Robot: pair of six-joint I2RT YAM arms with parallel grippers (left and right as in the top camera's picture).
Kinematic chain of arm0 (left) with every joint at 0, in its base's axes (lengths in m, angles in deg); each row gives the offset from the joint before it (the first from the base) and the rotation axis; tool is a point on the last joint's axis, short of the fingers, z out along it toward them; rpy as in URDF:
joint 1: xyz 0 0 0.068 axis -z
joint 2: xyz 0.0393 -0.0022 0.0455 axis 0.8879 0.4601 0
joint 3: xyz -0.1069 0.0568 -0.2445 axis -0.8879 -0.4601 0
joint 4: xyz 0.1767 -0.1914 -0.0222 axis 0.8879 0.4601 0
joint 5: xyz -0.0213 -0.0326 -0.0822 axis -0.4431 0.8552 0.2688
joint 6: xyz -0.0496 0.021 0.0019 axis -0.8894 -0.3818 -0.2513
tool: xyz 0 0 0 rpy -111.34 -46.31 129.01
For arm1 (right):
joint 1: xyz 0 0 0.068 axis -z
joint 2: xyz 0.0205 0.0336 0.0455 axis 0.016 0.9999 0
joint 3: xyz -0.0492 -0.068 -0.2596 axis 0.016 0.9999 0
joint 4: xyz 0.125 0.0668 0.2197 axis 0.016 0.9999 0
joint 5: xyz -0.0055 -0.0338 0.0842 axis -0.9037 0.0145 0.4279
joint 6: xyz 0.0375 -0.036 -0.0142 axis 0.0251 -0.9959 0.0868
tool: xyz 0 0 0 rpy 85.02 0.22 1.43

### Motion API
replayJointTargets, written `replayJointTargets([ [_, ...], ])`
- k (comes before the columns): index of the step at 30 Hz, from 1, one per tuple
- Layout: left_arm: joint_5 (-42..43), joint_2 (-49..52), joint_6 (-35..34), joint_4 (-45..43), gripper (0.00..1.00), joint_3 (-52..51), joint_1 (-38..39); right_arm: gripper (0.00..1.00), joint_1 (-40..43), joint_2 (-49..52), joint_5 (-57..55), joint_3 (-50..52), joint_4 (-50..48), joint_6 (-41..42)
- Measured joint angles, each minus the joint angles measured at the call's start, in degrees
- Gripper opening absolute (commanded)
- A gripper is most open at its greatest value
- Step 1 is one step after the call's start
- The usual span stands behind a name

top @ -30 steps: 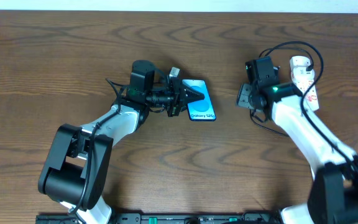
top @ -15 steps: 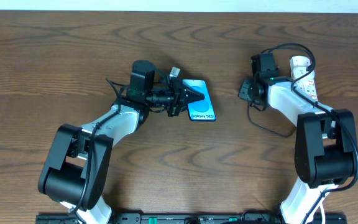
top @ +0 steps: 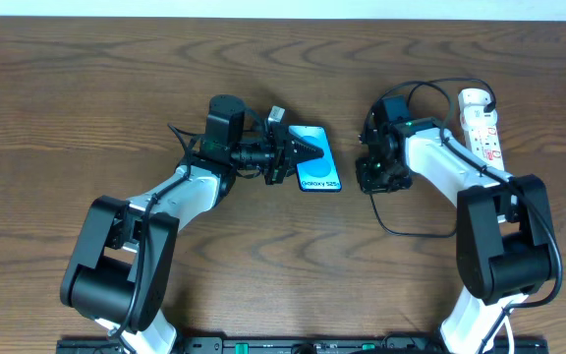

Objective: Plug charger to phone and switch on socket
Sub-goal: 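Reach the right gripper to the black cable and grasp the USB-C plug, then carry the USB-C plug with the right gripper toward the phone's bottom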

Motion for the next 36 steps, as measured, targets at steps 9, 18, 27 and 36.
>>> replayJointTargets([
  [9, 0.0, 0.0, 0.0, 0.02, 0.07, 0.0, 0.0, 0.64, -0.24, 0.35, -8.48, 0.46, -14.71, 12.28],
  [18, 0.0, 0.0, 0.02, 0.0, 0.08, 0.0, 0.0, 0.46, 1.2, 1.09, -16.98, 0.92, -18.03, 23.76],
  [27, 0.0, 0.0, 0.0, 0.0, 0.07, 0.0, 0.0, 0.19, 0.35, 2.21, -18.01, 0.33, -18.73, 22.8],
  [36, 0.0, 0.0, 0.0, 0.0, 0.07, 0.0, 0.0, 0.01, -1.18, 3.43, -17.33, -0.79, -19.39, 20.09],
])
